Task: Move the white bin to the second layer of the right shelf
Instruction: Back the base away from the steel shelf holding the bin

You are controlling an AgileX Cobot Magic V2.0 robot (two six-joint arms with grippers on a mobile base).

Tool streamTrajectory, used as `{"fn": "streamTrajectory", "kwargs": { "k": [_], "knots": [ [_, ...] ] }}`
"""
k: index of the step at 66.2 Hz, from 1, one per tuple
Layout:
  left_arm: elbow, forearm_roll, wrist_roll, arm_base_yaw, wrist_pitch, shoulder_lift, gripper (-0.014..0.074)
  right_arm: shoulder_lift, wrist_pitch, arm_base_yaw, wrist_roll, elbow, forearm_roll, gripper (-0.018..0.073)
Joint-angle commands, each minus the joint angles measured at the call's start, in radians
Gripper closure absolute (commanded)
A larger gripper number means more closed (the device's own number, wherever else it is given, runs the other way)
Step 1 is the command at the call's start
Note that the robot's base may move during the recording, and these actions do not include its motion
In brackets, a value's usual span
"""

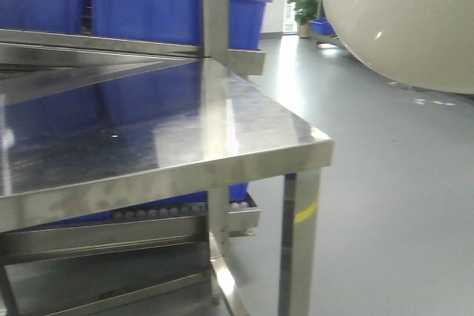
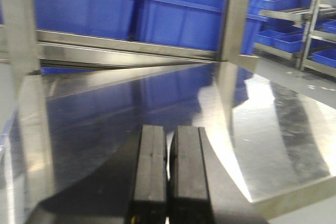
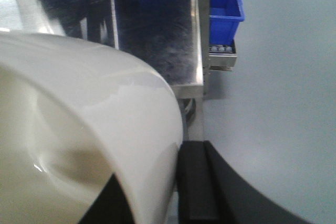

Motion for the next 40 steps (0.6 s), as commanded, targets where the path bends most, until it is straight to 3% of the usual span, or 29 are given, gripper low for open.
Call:
{"fn": "streamTrajectory", "kwargs": {
  "k": [1, 40],
  "knots": [
    [0.037, -0.001, -0.007, -0.006, -0.086, -0.002, 0.0512, -0.005, -0.093, -0.001, -0.001, -0.029, 0.001, 0.0506],
    [0.037, -0.001, -0.007, -0.006, -0.086, -0.002, 0.0512, -0.005, -0.093, -0.001, -0.001, -0.029, 0.001, 0.0506]
  ]
}}
